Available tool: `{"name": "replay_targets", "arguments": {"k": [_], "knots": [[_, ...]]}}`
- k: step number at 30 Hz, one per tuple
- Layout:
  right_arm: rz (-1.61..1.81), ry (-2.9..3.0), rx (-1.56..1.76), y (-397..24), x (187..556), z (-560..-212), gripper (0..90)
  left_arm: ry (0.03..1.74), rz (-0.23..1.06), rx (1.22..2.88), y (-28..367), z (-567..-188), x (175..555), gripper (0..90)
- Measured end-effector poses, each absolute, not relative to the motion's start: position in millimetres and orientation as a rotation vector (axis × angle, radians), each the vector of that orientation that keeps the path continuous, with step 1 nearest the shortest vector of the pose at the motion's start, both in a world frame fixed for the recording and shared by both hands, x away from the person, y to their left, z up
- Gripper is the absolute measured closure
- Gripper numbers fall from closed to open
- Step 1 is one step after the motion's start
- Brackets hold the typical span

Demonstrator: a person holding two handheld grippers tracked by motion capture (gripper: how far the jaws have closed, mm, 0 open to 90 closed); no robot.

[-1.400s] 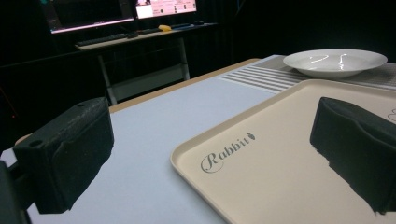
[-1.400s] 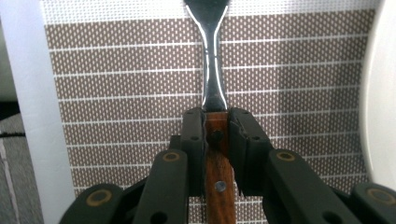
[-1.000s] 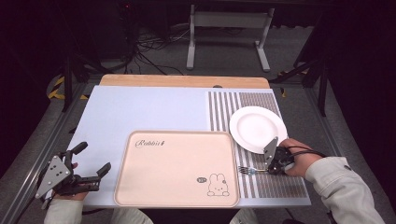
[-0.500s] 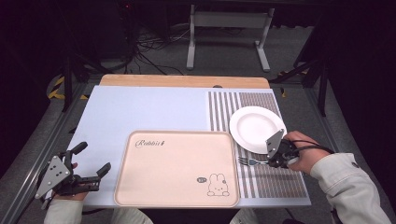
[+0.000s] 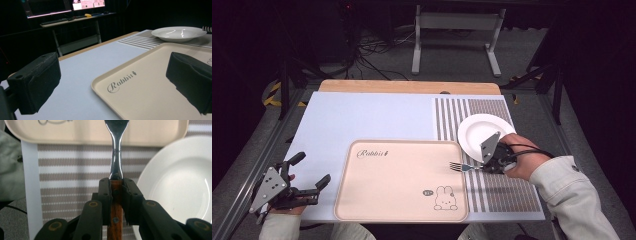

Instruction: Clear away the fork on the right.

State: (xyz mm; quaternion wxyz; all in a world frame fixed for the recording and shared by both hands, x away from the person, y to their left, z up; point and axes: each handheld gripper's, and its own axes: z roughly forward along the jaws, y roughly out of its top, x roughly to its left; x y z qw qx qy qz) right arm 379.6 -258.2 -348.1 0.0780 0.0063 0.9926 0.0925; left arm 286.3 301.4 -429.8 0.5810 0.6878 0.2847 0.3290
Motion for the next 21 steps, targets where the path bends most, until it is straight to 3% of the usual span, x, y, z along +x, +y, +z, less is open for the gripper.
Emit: {"name": "replay_targets", "arguments": {"k": [21], "knots": [[0.322, 2.979, -0.088, -188.2, 388.0, -345.9, 78.5, 0.663, 0.77, 1.608, 301.7, -430.1, 287.2, 0.4]]}}
